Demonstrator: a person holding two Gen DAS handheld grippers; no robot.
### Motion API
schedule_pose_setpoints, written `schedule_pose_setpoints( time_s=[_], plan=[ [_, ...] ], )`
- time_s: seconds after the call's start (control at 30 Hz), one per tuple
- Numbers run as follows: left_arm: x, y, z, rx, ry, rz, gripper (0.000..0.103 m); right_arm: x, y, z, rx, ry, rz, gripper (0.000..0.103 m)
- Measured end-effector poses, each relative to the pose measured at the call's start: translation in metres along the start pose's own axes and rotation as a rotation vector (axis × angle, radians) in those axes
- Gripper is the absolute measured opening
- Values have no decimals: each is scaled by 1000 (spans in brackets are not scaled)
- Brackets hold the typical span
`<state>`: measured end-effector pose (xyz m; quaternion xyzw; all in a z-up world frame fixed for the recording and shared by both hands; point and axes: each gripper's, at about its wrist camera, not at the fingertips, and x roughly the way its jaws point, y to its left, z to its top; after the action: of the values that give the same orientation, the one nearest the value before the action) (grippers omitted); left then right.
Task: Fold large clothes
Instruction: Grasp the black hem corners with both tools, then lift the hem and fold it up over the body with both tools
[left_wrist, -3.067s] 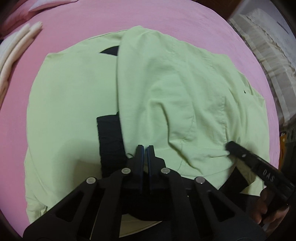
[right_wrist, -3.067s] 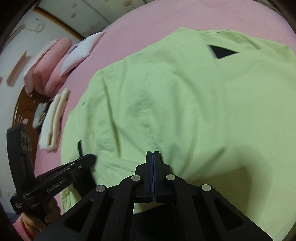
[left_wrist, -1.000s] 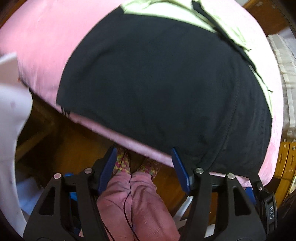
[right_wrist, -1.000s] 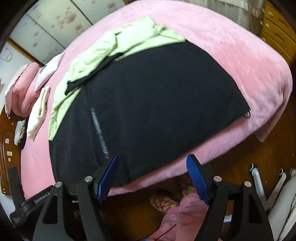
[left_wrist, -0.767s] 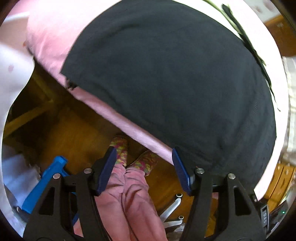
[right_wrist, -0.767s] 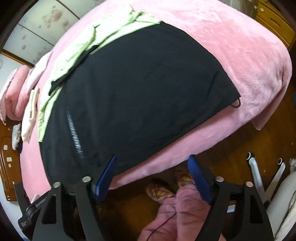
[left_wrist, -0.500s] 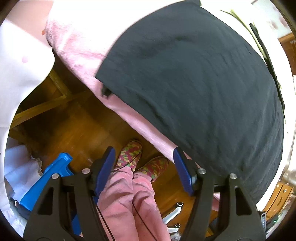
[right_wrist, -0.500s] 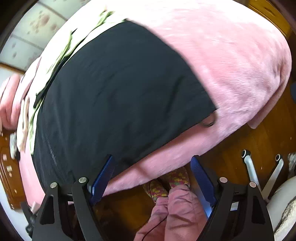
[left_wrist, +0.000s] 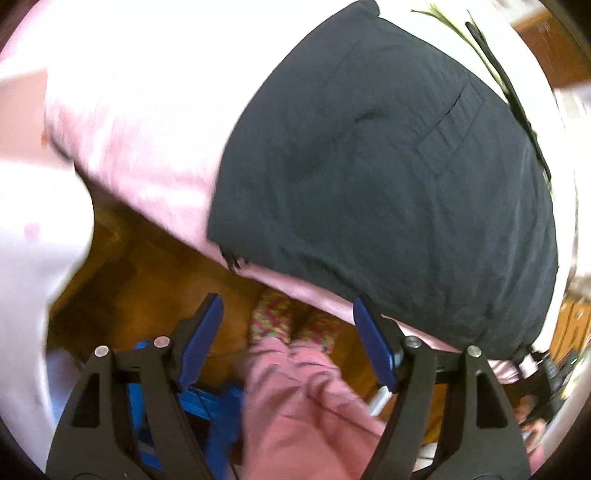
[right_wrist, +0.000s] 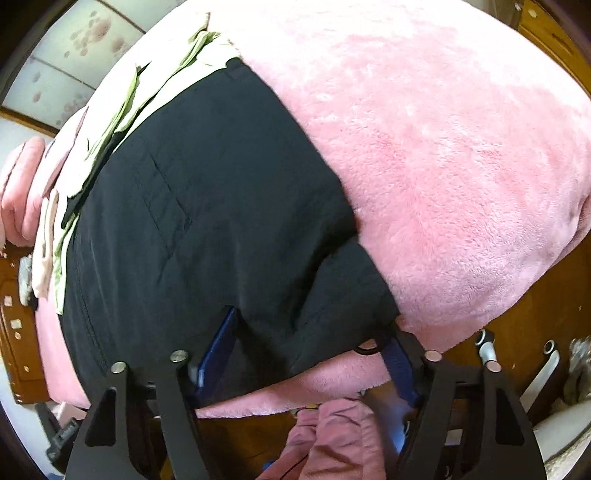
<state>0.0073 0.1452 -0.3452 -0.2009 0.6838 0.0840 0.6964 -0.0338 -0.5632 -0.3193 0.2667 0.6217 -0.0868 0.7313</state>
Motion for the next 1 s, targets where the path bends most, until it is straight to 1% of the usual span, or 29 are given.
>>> schedule_pose_setpoints(
  time_s=[0.03,0.07,0.13,0.17,0.23,0.3,0.33,0.37,0.43,0.47,0.5,0.53,0.57,0.6,0.63,0.67,0.7,0.73,0.8,0.87,0.93,1.0],
  plan=[
    [1,1,5,30,-12,16,70,0,-2,1,-6,6,7,69],
    [2,3,9,45,-18,16,70,0,3,3,-13,8,10,66],
    [6,7,16,76,-12,-9,70,0,0,5,-41,16,25,64],
    [8,8,19,101,-11,-29,70,-1,-1,8,-59,24,33,60],
    [11,8,26,162,-5,-45,70,-3,-1,10,-86,38,50,53],
    [13,6,32,212,-1,-52,70,-5,2,14,-129,53,72,41],
    [13,6,35,231,-4,-61,70,-6,3,17,-150,58,77,39],
    [12,-2,36,238,-6,-66,70,-7,5,17,-170,59,77,37],
    [12,-2,42,257,-6,-83,70,-9,7,19,-203,70,67,31],
    [12,0,44,262,-1,-88,67,-11,9,20,-225,70,78,23],
    [11,-3,44,266,11,-91,66,-15,13,18,-240,69,80,20],
    [11,-3,45,270,22,-92,59,-17,16,17,-255,69,77,18],
    [9,-4,45,275,23,-90,49,-18,19,18,-263,71,80,16],
    [5,-6,45,284,14,-84,42,-21,17,19,-265,68,83,13],
    [-1,-9,41,294,-3,-75,30,-22,17,20,-262,66,90,11],
    [-9,-12,38,303,-25,-73,19,-24,21,12,-254,68,98,10],
    [-17,-14,35,304,-54,-76,14,-27,20,13,-238,66,113,9],
    [-25,-15,33,293,-78,-82,13,-30,21,14,-220,62,132,8],
    [-48,-22,28,238,-133,-117,11,-33,23,9,-200,50,180,6],
    [-73,-34,18,161,-195,-199,10,-39,35,3,-197,33,216,5],
    [-91,-50,10,91,-240,-261,10,-47,44,4,-186,18,264,5],
    [-103,-65,7,35,-279,-292,10,-56,52,6,-166,-9,318,5]
  ],
)
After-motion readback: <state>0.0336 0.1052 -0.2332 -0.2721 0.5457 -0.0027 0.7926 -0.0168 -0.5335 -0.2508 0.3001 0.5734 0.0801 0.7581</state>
